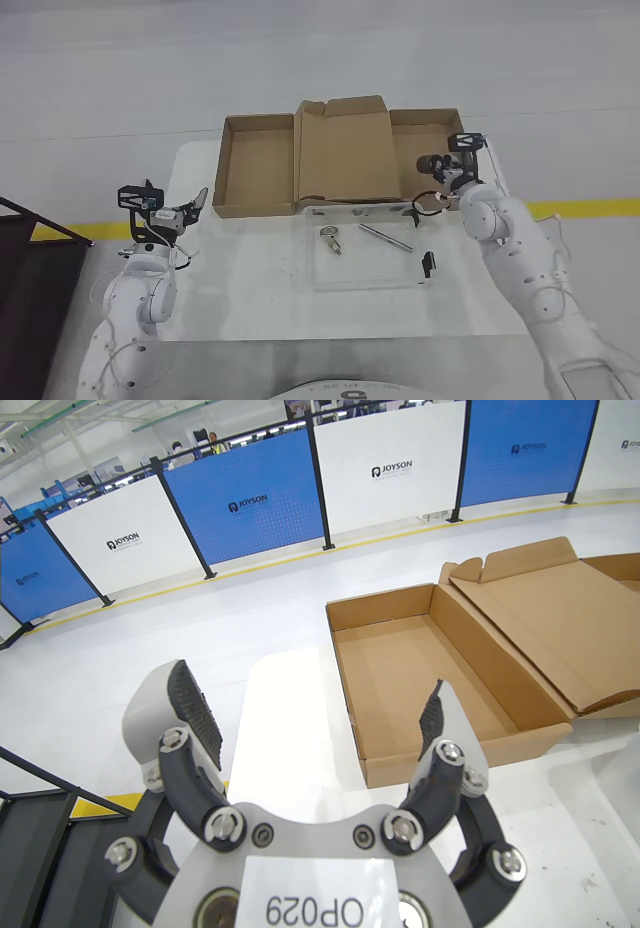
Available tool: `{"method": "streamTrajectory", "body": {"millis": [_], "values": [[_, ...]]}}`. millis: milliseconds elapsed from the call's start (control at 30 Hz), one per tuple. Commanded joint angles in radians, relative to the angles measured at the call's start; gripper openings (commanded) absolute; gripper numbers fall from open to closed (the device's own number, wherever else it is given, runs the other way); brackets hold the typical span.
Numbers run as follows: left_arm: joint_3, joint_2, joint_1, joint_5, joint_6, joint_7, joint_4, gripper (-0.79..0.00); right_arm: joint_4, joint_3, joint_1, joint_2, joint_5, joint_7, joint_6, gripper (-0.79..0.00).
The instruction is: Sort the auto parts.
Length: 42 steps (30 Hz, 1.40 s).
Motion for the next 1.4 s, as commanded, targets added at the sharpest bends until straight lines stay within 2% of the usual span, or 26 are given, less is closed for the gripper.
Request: {"method": "streamTrajectory", "body": {"millis": [0,167,200,233,500,567,600,667,733,767,833,900,967,1000,1033,1067,1100,1167,1367], "values": [[0.0,0.0,0.0,0.0,0.0,0.0,0.0,0.0,0.011,-0.006,0.005,-0.002,-0.019,0.012,0.018,-0.785],[0.0,0.0,0.0,0.0,0.0,0.0,0.0,0.0,0.038,-0.026,0.021,-0.008,-0.053,0.049,0.037,-0.785],[0.0,0.0,0.0,0.0,0.0,0.0,0.0,0.0,0.041,-0.028,0.023,-0.009,-0.058,0.054,0.039,-0.745],[0.0,0.0,0.0,0.0,0.0,0.0,0.0,0.0,0.043,-0.03,0.025,-0.01,-0.061,0.056,0.039,-0.646],[0.0,0.0,0.0,0.0,0.0,0.0,0.0,0.0,0.041,-0.025,0.026,-0.015,-0.069,0.063,0.034,-0.425],[0.0,0.0,0.0,0.0,0.0,0.0,0.0,0.0,0.031,-0.019,0.021,-0.015,-0.068,0.057,0.03,-0.4],[0.0,0.0,0.0,0.0,0.0,0.0,0.0,0.0,0.024,-0.013,0.016,-0.015,-0.066,0.046,0.027,-0.277],[0.0,0.0,0.0,0.0,0.0,0.0,0.0,0.0,-0.009,0.006,-0.001,-0.014,-0.047,0.008,0.013,-0.114],[0.0,0.0,0.0,0.0,0.0,0.0,0.0,0.0,-0.066,0.039,-0.038,-0.012,0.017,-0.047,-0.042,-0.102],[0.0,0.0,0.0,0.0,0.0,0.0,0.0,0.0,-0.095,0.06,-0.061,-0.009,0.042,-0.07,-0.075,-0.123],[0.0,0.0,0.0,0.0,0.0,0.0,0.0,0.0,-0.166,0.102,-0.12,-0.004,0.103,-0.124,-0.173,-0.194],[0.0,0.0,0.0,0.0,0.0,0.0,0.0,0.0,-0.233,0.149,-0.187,0.004,0.178,-0.152,-0.309,-0.219],[0.0,0.0,0.0,0.0,0.0,0.0,0.0,0.0,-0.289,0.196,-0.253,0.013,0.242,-0.166,-0.438,-0.32],[0.0,0.0,0.0,0.0,0.0,0.0,0.0,0.0,-0.308,0.22,-0.282,0.016,0.261,-0.174,-0.487,-0.308],[0.0,0.0,0.0,0.0,0.0,0.0,0.0,0.0,-0.326,0.239,-0.309,0.019,0.277,-0.182,-0.53,-0.246],[0.0,0.0,0.0,0.0,0.0,0.0,0.0,0.0,-0.345,0.253,-0.334,0.022,0.294,-0.191,-0.577,-0.04],[0.0,0.0,0.0,0.0,0.0,0.0,0.0,0.0,-0.353,0.266,-0.355,0.024,0.308,-0.193,-0.611,0.0],[0.0,0.0,0.0,0.0,0.0,0.0,0.0,0.0,-0.37,0.288,-0.385,0.027,0.317,-0.195,-0.653,0.0],[0.0,0.0,0.0,0.0,0.0,0.0,0.0,0.0,-0.37,0.288,-0.385,0.027,0.317,-0.195,-0.653,0.0]]}}
